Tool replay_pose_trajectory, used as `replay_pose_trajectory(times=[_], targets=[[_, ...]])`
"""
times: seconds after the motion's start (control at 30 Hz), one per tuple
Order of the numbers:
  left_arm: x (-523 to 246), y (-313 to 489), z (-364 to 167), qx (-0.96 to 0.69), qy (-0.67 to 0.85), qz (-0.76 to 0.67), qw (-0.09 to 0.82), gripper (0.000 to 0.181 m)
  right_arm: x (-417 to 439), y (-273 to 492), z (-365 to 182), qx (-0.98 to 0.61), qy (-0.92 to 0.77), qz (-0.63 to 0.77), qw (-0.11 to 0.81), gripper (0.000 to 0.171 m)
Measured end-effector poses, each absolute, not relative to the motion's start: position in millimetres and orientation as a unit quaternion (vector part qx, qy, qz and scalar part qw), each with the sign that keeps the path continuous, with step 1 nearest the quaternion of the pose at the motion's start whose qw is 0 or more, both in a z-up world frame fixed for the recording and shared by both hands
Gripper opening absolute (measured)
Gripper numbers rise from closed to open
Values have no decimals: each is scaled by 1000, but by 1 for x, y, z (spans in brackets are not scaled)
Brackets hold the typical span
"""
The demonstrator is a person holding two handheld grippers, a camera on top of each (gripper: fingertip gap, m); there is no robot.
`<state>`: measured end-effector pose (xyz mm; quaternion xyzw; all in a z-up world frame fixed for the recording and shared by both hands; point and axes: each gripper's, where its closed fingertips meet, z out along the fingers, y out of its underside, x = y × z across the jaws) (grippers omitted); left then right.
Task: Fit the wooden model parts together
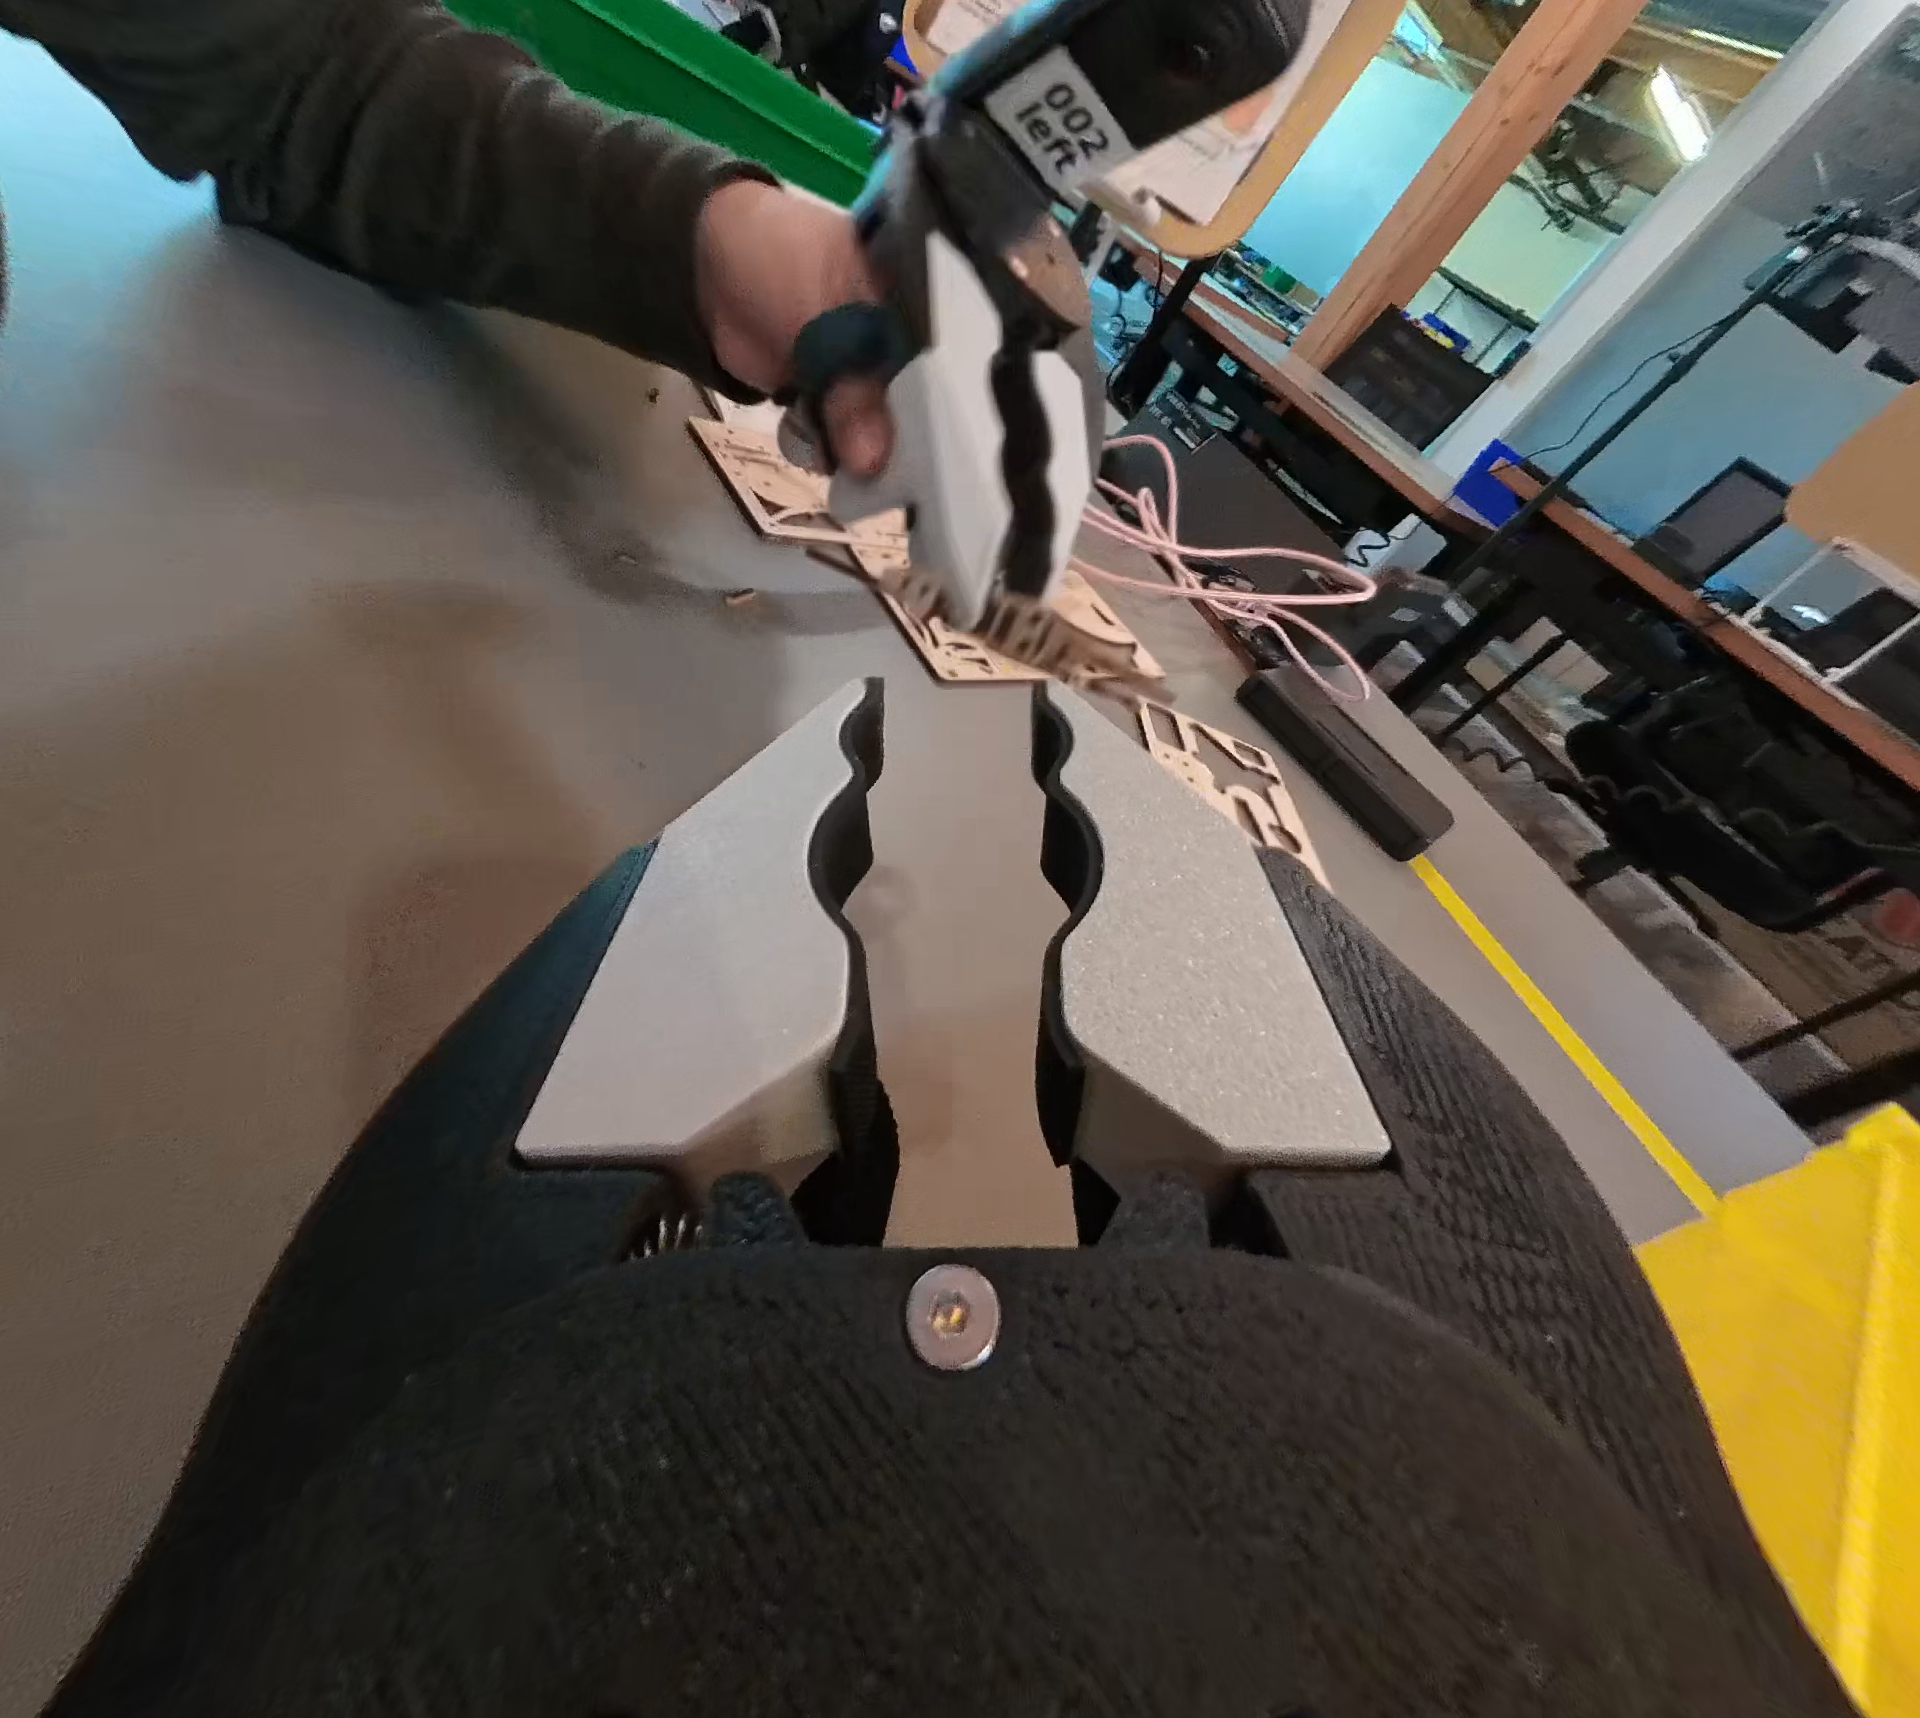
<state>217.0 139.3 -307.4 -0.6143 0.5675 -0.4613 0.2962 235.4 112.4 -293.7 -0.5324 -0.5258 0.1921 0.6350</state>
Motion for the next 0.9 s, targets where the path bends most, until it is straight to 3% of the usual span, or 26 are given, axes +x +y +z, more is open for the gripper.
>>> replay_pose_trajectory(times=[0.1,0.3,0.7,0.9], targets=[[218,123,-336,-594,669,-330,302,11,233,110,-301,-561,-532,223,594,31],[216,98,-378,-584,738,-244,234,11,217,92,-366,-627,-619,218,419,24],[216,83,-395,-607,727,-272,171,10,211,89,-392,-689,-637,184,292,15],[216,83,-395,-608,723,-277,178,11,212,86,-393,-687,-651,169,276,10]])
